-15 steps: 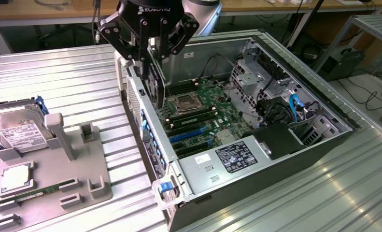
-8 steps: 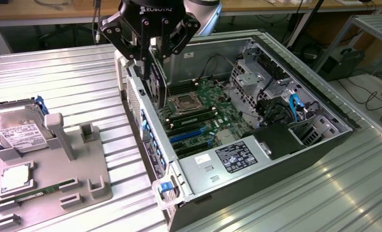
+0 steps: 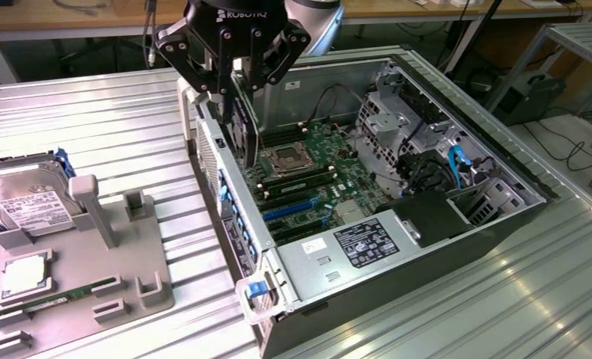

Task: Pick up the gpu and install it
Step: 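Pick up the gpu and move the gpu toward the slot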

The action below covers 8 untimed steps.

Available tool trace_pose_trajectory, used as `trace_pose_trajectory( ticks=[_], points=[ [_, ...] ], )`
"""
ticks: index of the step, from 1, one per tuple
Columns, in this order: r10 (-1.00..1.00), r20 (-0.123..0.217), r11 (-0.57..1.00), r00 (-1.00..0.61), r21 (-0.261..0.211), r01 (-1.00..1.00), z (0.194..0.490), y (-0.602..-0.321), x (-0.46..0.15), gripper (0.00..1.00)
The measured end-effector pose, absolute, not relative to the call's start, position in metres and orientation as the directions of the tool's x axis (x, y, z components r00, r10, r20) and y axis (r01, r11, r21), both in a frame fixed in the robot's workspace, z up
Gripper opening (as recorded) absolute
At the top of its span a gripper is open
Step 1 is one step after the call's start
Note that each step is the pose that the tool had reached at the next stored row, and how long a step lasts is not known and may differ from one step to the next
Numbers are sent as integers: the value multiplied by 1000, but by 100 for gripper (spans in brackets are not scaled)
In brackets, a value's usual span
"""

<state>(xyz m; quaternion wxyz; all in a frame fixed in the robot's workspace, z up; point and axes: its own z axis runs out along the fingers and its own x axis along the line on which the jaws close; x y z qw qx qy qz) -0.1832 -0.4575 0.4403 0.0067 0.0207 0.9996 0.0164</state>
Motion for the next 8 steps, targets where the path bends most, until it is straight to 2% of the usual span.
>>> trace_pose_trajectory(
  ticks=[8],
  points=[
    [22, -13, 999, -1000, 33, 22, 440, -458, -181, 27]
  ],
)
